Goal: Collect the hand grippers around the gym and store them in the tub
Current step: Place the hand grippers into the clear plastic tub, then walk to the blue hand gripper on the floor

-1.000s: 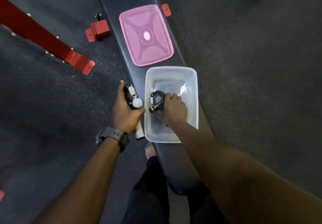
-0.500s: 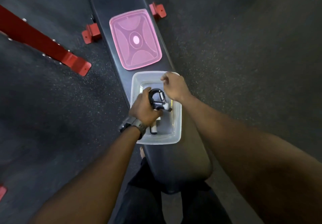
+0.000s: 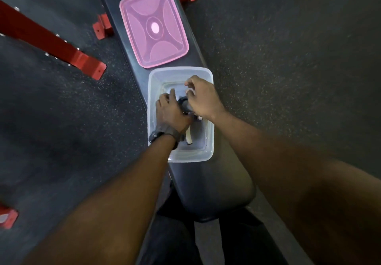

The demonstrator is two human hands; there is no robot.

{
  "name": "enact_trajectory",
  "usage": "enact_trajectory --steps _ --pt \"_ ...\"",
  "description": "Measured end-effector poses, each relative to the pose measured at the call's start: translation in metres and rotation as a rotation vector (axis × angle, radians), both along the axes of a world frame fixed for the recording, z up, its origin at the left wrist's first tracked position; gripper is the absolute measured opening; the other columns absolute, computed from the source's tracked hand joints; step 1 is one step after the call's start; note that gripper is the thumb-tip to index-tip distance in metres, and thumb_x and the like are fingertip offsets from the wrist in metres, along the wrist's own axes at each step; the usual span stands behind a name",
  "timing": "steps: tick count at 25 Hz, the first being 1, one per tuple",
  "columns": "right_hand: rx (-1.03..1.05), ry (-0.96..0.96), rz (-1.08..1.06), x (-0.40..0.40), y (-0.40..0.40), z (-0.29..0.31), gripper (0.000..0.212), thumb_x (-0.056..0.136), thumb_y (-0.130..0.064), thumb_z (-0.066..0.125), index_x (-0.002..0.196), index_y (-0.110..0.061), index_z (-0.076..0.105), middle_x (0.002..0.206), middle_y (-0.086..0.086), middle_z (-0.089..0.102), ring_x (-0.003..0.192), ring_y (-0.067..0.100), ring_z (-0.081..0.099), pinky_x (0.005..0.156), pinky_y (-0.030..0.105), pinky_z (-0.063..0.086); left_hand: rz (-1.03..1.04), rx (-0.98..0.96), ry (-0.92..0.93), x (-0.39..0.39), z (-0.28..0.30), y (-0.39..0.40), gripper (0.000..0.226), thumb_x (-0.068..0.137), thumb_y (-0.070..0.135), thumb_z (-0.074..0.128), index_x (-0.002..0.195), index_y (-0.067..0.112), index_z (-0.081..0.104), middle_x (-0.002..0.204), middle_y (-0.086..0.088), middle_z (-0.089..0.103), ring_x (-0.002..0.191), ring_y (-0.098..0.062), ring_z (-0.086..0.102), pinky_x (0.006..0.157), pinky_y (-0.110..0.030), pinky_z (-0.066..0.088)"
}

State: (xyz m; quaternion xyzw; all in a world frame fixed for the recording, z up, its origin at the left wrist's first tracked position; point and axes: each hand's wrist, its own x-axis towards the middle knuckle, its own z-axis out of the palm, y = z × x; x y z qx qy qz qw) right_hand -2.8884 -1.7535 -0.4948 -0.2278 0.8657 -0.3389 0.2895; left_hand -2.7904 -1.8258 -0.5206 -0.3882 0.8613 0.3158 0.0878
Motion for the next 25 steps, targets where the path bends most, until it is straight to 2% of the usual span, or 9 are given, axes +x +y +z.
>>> enact_trajectory --steps 2,4,9,11,13,16,19,22,25 --pt "-0.042 -0.132 -0.185 -0.013 -0.007 0.026 0.02 0.094 -0.023 0.059 0.108 -0.011 0.068 0.113 0.009 0.072 0.108 0.028 0.066 0.095 0.034 0.048 0.066 0.057 0.174 -0.012 0.045 -0.025 0.081 0.075 0.034 0.067 0.146 0.01 0.036 0.139 -0.015 0.047 0.128 -0.031 0.047 0.106 -0.036 0.038" --pt "-0.058 -0.193 -0.263 -0.028 -0.012 0.069 0.03 0.096 -0.037 0.057 0.105 -0.011 0.069 0.112 0.011 0.072 0.108 0.03 0.064 0.09 0.032 0.044 0.084 0.011 0.359 -0.029 0.108 -0.048 0.074 0.075 0.036 0.063 0.141 0.008 0.044 0.131 -0.014 0.056 0.123 -0.027 0.054 0.105 -0.037 0.041" --pt "-0.329 -0.234 -0.28 -0.047 -0.03 0.221 0.045 0.097 -0.052 0.049 0.092 -0.011 0.067 0.105 0.013 0.073 0.103 0.034 0.065 0.096 0.041 0.049 0.331 0.096 0.717 -0.063 0.29 -0.066 0.069 0.079 0.053 0.057 0.132 0.01 0.052 0.113 -0.003 0.064 0.104 -0.015 0.059 0.096 -0.031 0.046" --pt "-0.43 -0.196 -0.251 -0.045 -0.031 0.296 0.052 0.094 -0.06 0.046 0.09 -0.012 0.066 0.101 0.013 0.073 0.1 0.033 0.066 0.096 0.044 0.049 0.403 0.132 0.844 -0.06 0.36 -0.06 0.067 0.078 0.061 0.054 0.125 0.014 0.057 0.098 0.007 0.063 0.093 -0.011 0.058 0.095 -0.036 0.049" --pt "-0.532 -0.138 -0.24 -0.04 -0.027 0.368 0.06 0.086 -0.07 0.044 0.085 -0.014 0.066 0.088 0.006 0.072 0.091 0.03 0.067 0.091 0.045 0.051 0.402 0.082 0.915 -0.047 0.419 -0.054 0.059 0.083 0.063 0.053 0.118 0.016 0.061 0.096 0.007 0.064 0.091 -0.01 0.057 0.095 -0.037 0.049" --pt "-0.674 -0.054 -0.214 -0.025 -0.006 0.452 0.051 0.096 -0.06 0.044 0.088 -0.016 0.068 0.085 0.002 0.068 0.08 0.021 0.063 0.079 0.039 0.05 0.34 -0.01 1.018 -0.031 0.49 -0.04 0.053 0.086 0.064 0.05 0.106 0.017 0.065 0.097 0.002 0.065 0.09 -0.014 0.056 0.089 -0.032 0.045" --pt "-0.793 0.015 -0.267 0.009 0.036 0.506 0.043 0.1 -0.056 0.04 0.088 -0.023 0.066 0.091 0.003 0.068 0.076 0.016 0.062 0.07 0.033 0.05 0.216 0.013 1.106 -0.014 0.549 -0.003 0.036 0.093 0.057 0.047 0.095 0.024 0.061 0.084 0.012 0.059 0.083 -0.01 0.054 0.078 -0.028 0.04" --pt "-0.867 0.141 -0.421 0.048 0.098 0.532 0.053 0.095 -0.065 0.04 0.098 -0.019 0.067 0.093 0.004 0.071 0.078 0.017 0.065 0.072 0.035 0.052 -0.035 0.116 1.171 0.003 0.58 0.063 0.036 0.097 0.053 0.043 0.095 0.021 0.059 0.081 0.013 0.054 0.08 -0.009 0.052 0.068 -0.023 0.036" --pt "-0.895 0.221 -0.591 0.097 0.185 0.549 0.055 0.091 -0.068 0.043 0.093 -0.019 0.067 0.085 0.003 0.07 0.074 0.017 0.063 0.068 0.036 0.052 -0.238 0.29 1.19 0.028 0.595 0.142 0.045 0.098 0.054 0.04 0.101 0.016 0.062 0.086 0.009 0.058 0.08 -0.008 0.054 0.061 -0.016 0.038"
